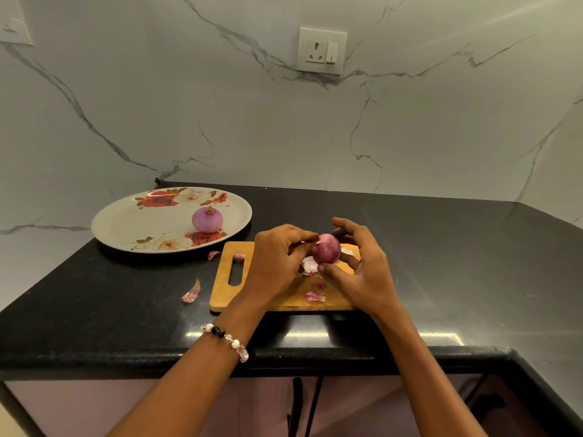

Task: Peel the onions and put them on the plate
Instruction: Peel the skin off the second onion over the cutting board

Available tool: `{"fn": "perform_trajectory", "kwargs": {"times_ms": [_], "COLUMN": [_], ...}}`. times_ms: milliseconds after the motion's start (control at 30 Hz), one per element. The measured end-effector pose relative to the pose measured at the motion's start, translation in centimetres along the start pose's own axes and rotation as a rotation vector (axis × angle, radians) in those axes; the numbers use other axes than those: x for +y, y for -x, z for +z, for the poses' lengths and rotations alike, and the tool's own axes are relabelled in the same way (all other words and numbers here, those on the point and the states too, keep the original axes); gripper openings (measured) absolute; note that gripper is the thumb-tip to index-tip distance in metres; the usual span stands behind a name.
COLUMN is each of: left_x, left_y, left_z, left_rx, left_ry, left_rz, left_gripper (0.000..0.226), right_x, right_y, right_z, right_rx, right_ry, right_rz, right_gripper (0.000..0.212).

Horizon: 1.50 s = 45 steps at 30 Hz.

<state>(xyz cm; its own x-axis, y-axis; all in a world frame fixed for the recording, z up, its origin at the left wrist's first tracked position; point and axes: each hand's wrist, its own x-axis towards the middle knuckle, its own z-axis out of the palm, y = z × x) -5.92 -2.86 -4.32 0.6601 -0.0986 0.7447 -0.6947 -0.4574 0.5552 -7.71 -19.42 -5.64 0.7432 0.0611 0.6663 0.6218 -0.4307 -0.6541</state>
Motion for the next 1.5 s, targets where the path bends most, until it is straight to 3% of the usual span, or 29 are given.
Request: {"fn": "perform_trajectory", "kwargs": {"times_ms": [200, 500, 733, 967, 1167, 1367, 1500], "left_x": [-0.3, 0.01, 0.19, 0.3, 0.29, 0.02, -0.4], "left_y": [0.02, 0.01, -0.12, -0.32, -0.4, -0.14, 0.01], "left_z": [-0.03, -0.15, -0.03, -0.35, -0.57, -0.16, -0.01], "left_rx": [-0.024, 0.002, 0.016, 0.127, 0.178, -0.038, -0.027], "left_ry": [-0.034, -0.047, -0.041, 0.073, -0.023, -0.02, -0.099], "left_rz": [0.091, 0.062, -0.023, -0.182, -0.093, 0.052, 0.08], "left_gripper": [0.021, 0.014, 0.008, 0.005, 0.021, 0.028, 0.026], "right_x": [-0.14, -0.03, -0.09, 0.13, -0.01, 0.2, 0.34], "right_y": [0.04, 0.23, 0.21, 0.18, 0.04, 0.04, 0.12], "right_z": [-0.08, -0.21, -0.09, -0.2, -0.23, -0.31, -0.25], "right_rx": [-0.012, -0.043, -0.086, -0.077, -0.014, -0.007, -0.027], "right_ry": [-0.017, -0.018, 0.016, 0.066, 0.073, 0.084, 0.099], "right_rz": [0.015, -0.001, 0.009, 0.006, -0.008, -0.009, -0.012], "right_gripper": [0.069, 0.072, 0.069, 0.07, 0.066, 0.067, 0.069]}}
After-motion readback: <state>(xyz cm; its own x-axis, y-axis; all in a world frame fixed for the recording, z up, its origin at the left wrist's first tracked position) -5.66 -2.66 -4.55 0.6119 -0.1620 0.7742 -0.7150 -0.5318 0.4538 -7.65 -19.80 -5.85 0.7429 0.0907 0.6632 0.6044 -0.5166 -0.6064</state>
